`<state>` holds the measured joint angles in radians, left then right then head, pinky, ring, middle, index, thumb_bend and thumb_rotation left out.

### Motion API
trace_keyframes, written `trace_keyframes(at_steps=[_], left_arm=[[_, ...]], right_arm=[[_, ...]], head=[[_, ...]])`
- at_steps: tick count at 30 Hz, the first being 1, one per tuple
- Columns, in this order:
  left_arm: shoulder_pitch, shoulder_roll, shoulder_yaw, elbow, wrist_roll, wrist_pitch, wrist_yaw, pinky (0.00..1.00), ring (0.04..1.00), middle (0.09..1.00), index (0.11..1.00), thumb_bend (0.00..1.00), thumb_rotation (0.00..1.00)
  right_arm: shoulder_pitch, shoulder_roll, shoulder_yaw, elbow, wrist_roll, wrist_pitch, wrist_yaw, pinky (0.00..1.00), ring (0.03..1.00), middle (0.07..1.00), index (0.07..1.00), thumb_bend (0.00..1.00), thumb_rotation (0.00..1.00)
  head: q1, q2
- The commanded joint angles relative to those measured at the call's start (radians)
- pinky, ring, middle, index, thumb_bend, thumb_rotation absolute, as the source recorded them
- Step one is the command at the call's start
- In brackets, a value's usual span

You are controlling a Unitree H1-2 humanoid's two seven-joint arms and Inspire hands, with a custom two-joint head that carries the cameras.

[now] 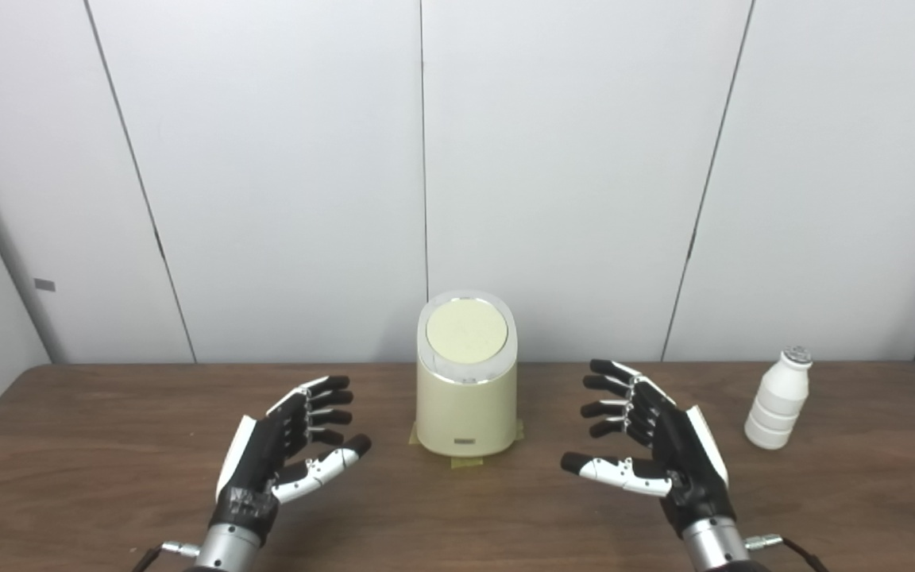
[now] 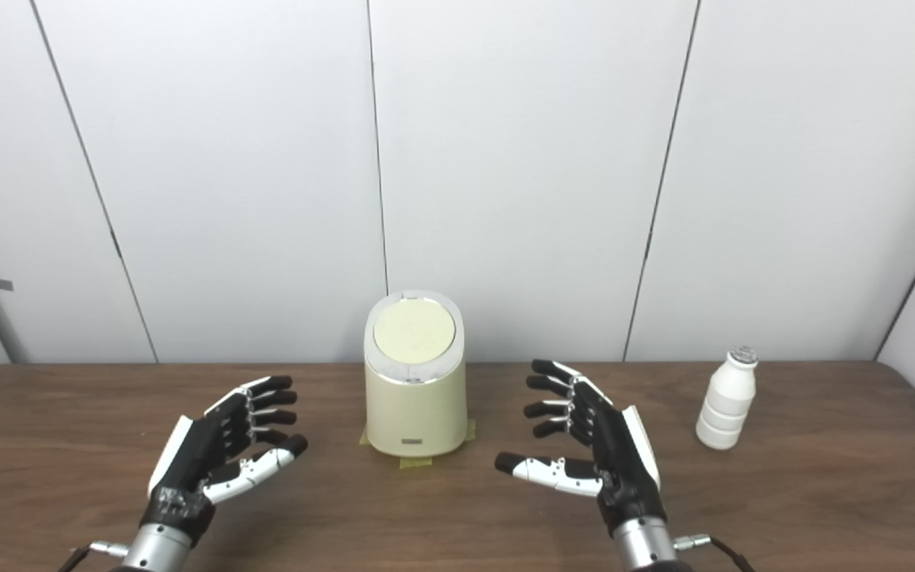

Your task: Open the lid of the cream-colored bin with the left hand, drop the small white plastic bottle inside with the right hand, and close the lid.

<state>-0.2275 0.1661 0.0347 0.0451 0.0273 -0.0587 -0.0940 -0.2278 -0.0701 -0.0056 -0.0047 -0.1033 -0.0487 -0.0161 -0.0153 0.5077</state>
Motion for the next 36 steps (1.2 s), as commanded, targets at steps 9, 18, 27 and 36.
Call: trace_keyframes(at_steps=[9, 18, 27, 36], left_arm=[[-0.034, 0.006, 0.004, -0.02, -0.02, -0.059, -0.002, 0.53, 0.63, 0.696, 0.805, 0.63, 0.08], [-0.034, 0.003, 0.004, -0.023, -0.029, -0.054, -0.006, 0.48, 0.574, 0.656, 0.751, 0.64, 0.05], [-0.047, -0.03, 0.0, -0.025, 0.044, -0.04, 0.059, 0.88, 0.897, 0.897, 0.903, 0.78, 0.37], [-0.176, -0.043, -0.009, -0.019, 0.104, 0.009, 0.091, 0.99, 0.983, 0.958, 0.992, 0.84, 0.44]], right_arm=[[-0.027, -0.003, -0.006, -0.036, 0.031, -0.032, 0.006, 0.51, 0.634, 0.753, 0.764, 0.8, 0.14], [-0.028, -0.005, -0.002, -0.033, 0.02, -0.044, 0.003, 0.51, 0.62, 0.734, 0.747, 0.79, 0.13], [-0.03, -0.003, 0.0, -0.015, 0.018, -0.058, 0.004, 0.5, 0.621, 0.734, 0.726, 0.78, 0.08], [-0.031, -0.008, -0.004, 0.009, 0.026, -0.081, 0.005, 0.52, 0.624, 0.745, 0.733, 0.78, 0.09]], head=[[0.001, -0.003], [0.002, -0.006], [0.014, -0.034], [0.034, -0.078]])
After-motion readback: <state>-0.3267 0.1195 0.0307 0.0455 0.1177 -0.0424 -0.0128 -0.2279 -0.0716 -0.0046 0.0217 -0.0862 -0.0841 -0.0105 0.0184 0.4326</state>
